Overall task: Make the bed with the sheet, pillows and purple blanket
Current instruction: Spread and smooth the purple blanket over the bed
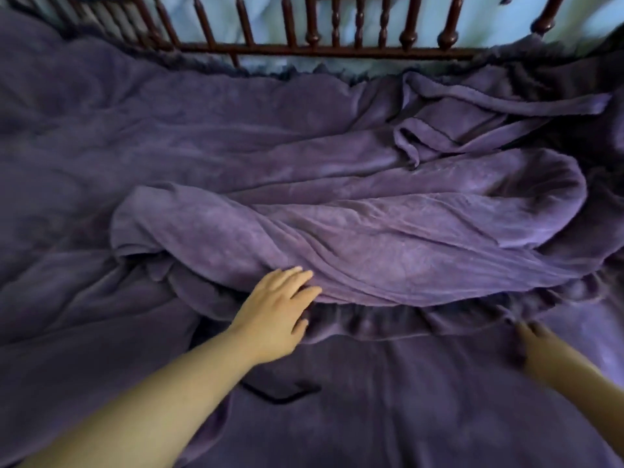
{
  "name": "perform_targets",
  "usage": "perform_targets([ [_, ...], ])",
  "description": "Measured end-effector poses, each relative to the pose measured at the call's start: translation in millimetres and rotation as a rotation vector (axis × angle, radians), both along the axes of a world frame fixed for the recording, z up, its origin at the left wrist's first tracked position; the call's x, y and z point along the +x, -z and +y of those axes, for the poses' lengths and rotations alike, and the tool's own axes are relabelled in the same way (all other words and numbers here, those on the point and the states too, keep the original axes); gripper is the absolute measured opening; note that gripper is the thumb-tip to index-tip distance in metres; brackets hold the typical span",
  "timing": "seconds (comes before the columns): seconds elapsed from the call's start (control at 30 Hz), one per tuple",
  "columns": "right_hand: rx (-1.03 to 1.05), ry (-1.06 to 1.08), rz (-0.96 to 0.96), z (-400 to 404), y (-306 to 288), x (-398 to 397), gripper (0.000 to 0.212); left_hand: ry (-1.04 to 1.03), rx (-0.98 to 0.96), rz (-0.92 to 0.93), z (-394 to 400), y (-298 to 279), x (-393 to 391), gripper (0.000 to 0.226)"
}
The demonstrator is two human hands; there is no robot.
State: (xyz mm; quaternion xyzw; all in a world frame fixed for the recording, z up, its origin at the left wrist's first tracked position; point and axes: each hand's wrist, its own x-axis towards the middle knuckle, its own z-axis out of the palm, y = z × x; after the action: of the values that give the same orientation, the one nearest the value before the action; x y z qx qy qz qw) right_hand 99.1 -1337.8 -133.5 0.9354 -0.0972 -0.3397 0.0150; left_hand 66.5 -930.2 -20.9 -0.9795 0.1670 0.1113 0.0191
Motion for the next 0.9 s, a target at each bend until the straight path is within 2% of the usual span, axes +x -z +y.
perform_targets([
  [0.07,0.017,-0.095,-0.095,31.3,-15.4,-24.0,0.073,-0.056,0.020,-0.060,32.3,-10.5,-20.8,0.049],
  [0.13,0.046,-0.205,-0.064,69.0,-32.9,-30.1,0.069,-0.162,0.037,-0.101,65.9,-19.2,-35.8,0.037],
  [0.23,0.188,-0.281,-0.150,171.6,-93.8,-42.1,0.070,-0.329,0.064,-0.069,117.8,-32.1,-58.2,0.039],
  [0.33,0.239,-0.364,-0.224,262.9,-131.1,-45.1,0.039,-0.481,-0.021,-0.093,160.3,-54.5,-76.8,0.036],
  [0.4,0.263,-0.401,-0.284,324.4,-150.5,-49.5,0.027,-0.603,0.002,-0.102,201.3,-59.6,-86.8,0.038],
  [0.5,0.365,-0.427,-0.438,396.8,-165.0,-56.5,0.023,-0.717,0.036,-0.006,262.4,-62.3,-96.0,0.044],
  [0.63,0.502,-0.623,-0.678,487.6,-169.2,-58.2,0.038,-0.858,0.018,0.213,351.7,-56.2,-115.8,0.068],
  [0.7,0.445,-0.754,-0.712,526.7,-165.4,-50.3,0.040,-0.870,-0.073,0.365,388.3,-46.1,-124.2,0.083],
  [0.77,0.332,-0.788,-0.606,565.4,-159.1,-40.7,0.056,-0.850,-0.178,0.502,413.8,-32.4,-133.9,0.089],
  [0.9,-0.008,-0.744,-0.515,604.2,-147.8,-19.7,0.073,-0.751,-0.179,0.481,426.2,-13.3,-138.4,0.077],
])
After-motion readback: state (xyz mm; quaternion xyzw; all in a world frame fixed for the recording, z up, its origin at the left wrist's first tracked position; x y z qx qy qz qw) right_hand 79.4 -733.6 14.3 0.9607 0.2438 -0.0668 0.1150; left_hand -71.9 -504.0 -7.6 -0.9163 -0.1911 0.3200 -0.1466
